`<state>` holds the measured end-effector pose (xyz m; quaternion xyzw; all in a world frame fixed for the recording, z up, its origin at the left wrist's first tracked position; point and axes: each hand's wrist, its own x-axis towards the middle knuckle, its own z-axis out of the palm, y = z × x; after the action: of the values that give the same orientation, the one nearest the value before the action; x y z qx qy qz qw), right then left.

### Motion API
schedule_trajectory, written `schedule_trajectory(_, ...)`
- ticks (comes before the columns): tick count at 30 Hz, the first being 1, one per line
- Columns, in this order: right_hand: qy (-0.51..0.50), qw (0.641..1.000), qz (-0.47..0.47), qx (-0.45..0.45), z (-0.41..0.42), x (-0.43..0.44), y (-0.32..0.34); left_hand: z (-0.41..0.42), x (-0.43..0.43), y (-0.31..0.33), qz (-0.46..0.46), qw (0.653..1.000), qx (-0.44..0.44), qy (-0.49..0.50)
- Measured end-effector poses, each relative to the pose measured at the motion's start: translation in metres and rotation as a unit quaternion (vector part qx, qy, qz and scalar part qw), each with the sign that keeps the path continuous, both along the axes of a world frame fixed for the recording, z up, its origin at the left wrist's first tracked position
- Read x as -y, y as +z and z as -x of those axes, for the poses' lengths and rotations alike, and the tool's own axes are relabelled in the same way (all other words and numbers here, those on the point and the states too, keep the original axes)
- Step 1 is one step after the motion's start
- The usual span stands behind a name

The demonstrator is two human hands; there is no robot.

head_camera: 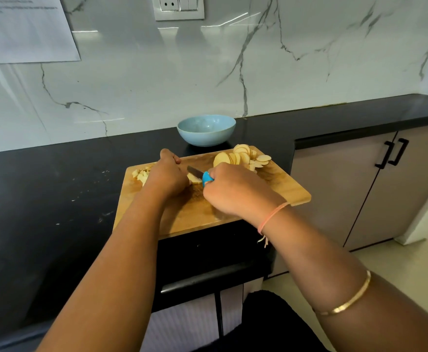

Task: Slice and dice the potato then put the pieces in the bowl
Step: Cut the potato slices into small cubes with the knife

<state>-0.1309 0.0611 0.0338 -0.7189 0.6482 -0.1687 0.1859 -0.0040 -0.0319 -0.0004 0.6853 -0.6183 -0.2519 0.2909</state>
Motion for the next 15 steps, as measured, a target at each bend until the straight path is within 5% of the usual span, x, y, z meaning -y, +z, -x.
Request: schedule_trajectory(15,0.032,0.999,-0.028,-0.026,0.026,-0.037,0.006,0.001,0.001,-0.003,0.031,0.999,0.015,0.005)
